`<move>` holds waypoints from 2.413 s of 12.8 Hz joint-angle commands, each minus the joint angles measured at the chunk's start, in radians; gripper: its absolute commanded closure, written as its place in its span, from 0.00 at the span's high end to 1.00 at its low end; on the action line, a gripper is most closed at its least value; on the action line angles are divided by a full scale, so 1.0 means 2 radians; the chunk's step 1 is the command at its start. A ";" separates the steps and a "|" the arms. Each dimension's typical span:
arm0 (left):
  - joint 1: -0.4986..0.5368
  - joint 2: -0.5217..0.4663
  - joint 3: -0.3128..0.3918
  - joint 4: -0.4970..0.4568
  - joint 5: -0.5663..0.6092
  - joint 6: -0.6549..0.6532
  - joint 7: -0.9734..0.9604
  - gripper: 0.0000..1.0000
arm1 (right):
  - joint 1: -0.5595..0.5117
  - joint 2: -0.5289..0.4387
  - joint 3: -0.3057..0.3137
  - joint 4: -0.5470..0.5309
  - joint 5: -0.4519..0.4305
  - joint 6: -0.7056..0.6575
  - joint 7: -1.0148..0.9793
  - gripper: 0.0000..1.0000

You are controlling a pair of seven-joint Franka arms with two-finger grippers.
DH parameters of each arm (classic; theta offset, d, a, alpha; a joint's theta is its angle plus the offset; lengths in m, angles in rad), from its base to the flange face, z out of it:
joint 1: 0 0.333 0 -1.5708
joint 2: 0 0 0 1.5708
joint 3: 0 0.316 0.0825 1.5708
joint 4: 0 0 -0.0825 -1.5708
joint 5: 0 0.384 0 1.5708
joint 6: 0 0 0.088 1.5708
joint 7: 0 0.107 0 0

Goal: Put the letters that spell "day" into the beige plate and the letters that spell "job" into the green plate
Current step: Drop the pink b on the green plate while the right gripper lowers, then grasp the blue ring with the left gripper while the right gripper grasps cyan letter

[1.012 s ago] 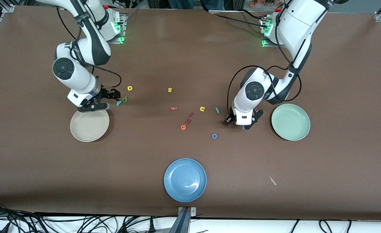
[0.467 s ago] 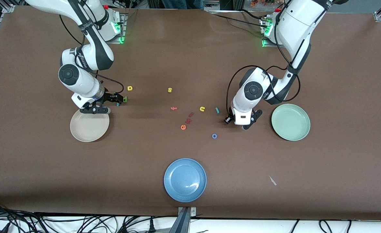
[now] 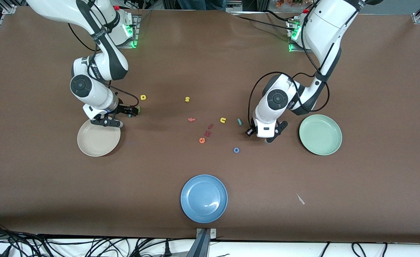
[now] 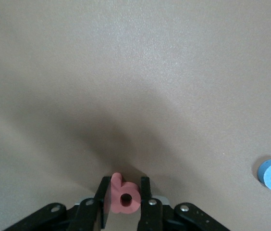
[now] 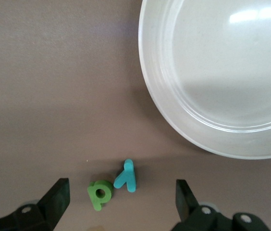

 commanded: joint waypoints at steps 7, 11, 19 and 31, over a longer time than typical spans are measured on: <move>0.094 -0.037 0.003 0.119 0.026 -0.214 0.161 0.00 | -0.006 0.014 0.007 -0.054 0.009 0.091 0.003 0.90; 0.174 -0.044 0.004 0.103 0.015 -0.273 0.385 0.00 | -0.006 0.014 0.007 -0.055 0.009 0.091 0.002 0.81; 0.223 0.002 0.004 0.072 0.016 -0.239 0.488 0.99 | -0.006 0.014 0.007 -0.055 0.006 0.094 -0.001 0.72; 0.072 0.104 -0.062 0.272 0.007 -0.175 0.082 1.00 | -0.022 0.029 0.007 -0.050 -0.001 0.119 -0.010 0.66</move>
